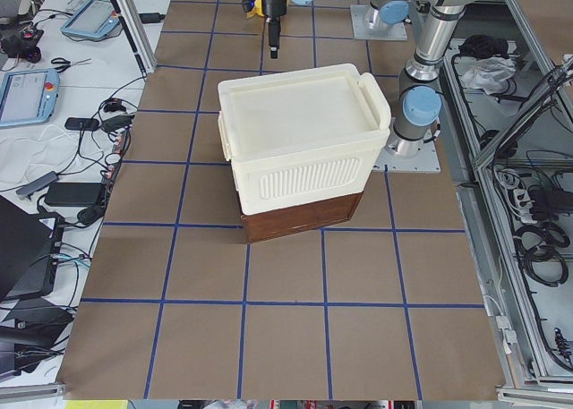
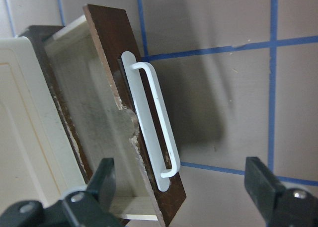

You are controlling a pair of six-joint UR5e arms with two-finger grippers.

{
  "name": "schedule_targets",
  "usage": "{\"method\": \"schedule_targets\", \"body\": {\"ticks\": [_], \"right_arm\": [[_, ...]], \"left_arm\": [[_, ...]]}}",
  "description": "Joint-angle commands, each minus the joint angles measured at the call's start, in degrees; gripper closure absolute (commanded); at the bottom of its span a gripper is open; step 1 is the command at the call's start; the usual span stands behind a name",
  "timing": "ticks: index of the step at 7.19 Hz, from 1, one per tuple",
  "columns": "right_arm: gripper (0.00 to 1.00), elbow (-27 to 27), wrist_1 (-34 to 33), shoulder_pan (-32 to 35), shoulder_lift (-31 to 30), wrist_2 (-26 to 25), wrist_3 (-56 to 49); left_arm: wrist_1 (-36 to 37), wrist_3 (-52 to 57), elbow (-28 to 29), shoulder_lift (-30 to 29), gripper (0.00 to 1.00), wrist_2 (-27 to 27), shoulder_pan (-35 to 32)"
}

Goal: Pull drawer sideways

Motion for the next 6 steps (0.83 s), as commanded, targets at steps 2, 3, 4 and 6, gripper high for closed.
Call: {"method": "schedule_targets", "body": {"ticks": [2, 3, 4, 6], "right_arm": [[0.0, 0.0, 0.0, 0.0, 0.0, 0.0, 0.0], [0.0, 0.0, 0.0, 0.0, 0.0, 0.0, 0.0], [0.0, 0.0, 0.0, 0.0, 0.0, 0.0, 0.0], [0.0, 0.0, 0.0, 0.0, 0.0, 0.0, -0.09]], "left_arm": [[0.04, 0.24, 0.32, 3.03, 0.0, -11.12, 3.56], [-0.05, 0.24, 1.63, 2.86, 0.0, -16.55, 5.74], [-0.22, 0.33, 2.08, 2.86, 0.0, -16.95, 7.42], [-0.22, 0.24, 2.08, 2.94, 0.0, -16.86, 7.26]]}}
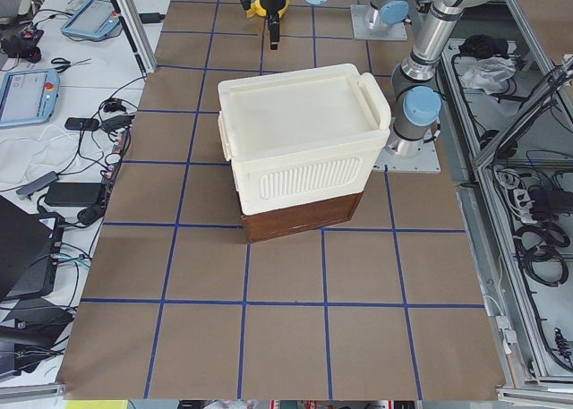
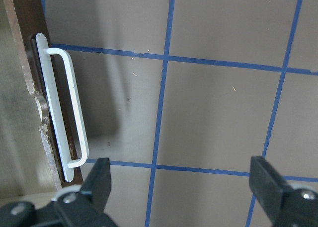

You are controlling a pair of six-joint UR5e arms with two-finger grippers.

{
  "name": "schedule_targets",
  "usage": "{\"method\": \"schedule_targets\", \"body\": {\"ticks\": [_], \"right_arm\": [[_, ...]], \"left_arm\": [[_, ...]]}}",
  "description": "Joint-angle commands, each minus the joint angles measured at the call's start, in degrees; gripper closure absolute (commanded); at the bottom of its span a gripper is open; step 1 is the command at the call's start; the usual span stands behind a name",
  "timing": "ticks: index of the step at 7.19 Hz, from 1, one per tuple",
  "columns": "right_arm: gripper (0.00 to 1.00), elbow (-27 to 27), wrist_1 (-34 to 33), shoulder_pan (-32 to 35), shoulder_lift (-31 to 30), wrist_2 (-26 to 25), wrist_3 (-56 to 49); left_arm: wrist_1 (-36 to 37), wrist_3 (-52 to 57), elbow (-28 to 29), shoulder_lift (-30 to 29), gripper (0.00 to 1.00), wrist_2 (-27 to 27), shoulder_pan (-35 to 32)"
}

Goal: Pull drawer sideways

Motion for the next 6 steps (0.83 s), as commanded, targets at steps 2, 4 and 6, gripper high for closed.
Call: {"method": "schedule_targets", "body": {"ticks": [2, 4, 6], "right_arm": [[0.0, 0.0, 0.0, 0.0, 0.0, 0.0, 0.02], [0.0, 0.0, 0.0, 0.0, 0.0, 0.0, 0.02], [0.0, 0.0, 0.0, 0.0, 0.0, 0.0, 0.02]], "left_arm": [[-1.16, -0.06, -0.12, 0.39, 0.0, -0.07, 0.31], [-1.17, 0.03, -0.21, 0.39, 0.0, 0.02, 0.05], [-1.25, 0.03, -0.56, 0.56, 0.0, 0.11, 0.05]]}}
